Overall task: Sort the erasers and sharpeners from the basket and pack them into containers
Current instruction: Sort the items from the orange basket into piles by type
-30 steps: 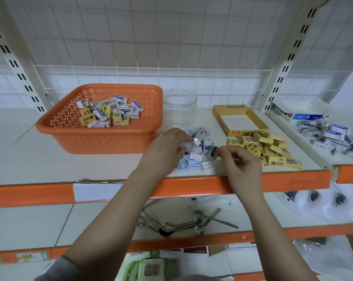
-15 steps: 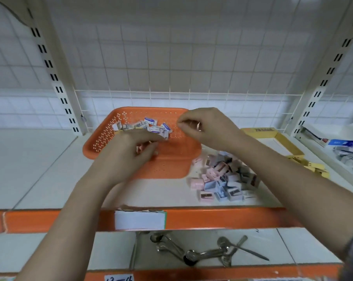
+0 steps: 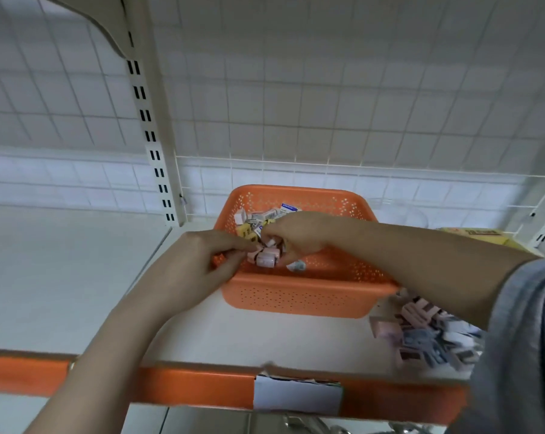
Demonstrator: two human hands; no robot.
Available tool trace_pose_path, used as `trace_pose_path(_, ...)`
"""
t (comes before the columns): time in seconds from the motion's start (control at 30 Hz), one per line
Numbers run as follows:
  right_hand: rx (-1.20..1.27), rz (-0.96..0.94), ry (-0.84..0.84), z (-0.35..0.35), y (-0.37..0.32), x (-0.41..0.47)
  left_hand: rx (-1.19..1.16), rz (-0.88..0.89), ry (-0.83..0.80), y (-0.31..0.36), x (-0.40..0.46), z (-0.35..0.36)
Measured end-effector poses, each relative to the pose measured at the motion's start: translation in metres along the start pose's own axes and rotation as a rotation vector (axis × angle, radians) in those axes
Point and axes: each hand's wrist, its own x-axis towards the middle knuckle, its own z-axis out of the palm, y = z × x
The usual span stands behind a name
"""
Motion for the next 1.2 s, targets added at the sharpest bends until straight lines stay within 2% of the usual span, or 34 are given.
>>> trace_pose_path(0.17,0.184,0.031,0.007,0.007,0.005,0.004,0.007,0.056,-0.034,-0.003,0.003,-0.002)
trace_pose_path(0.43,0.466,0.2,0.083,0.002,-0.003,0.007,0.007,0.009,-0.042,-0.004,0.006,-0.003)
trace_pose_path(0.63,0.396,0.181,0.143,0.001,-0.006,0.007,0.0,-0.046,-0.049,-0.006,0.007,-0.007)
trace_pose_path(0.77,0.253,0.31,0.187,-0.011,-0.003,-0.012,0.032,-0.072,-0.119,-0.011,0.022,-0.007)
trace_pose_path(0.83,0.24,0.382,0.262,-0.021,0.002,-0.031,0.066,-0.051,-0.171,-0.013,0.036,-0.004)
trace_pose_path(0.97,0.431,0.46,0.484,-0.032,0.001,-0.078,0.242,-0.001,-0.342,-0.019,0.078,0.01)
trace_pose_path(1.2,0.674,0.514,0.748,-0.021,-0.021,-0.145,0.596,0.065,-0.758,-0.029,0.128,0.044)
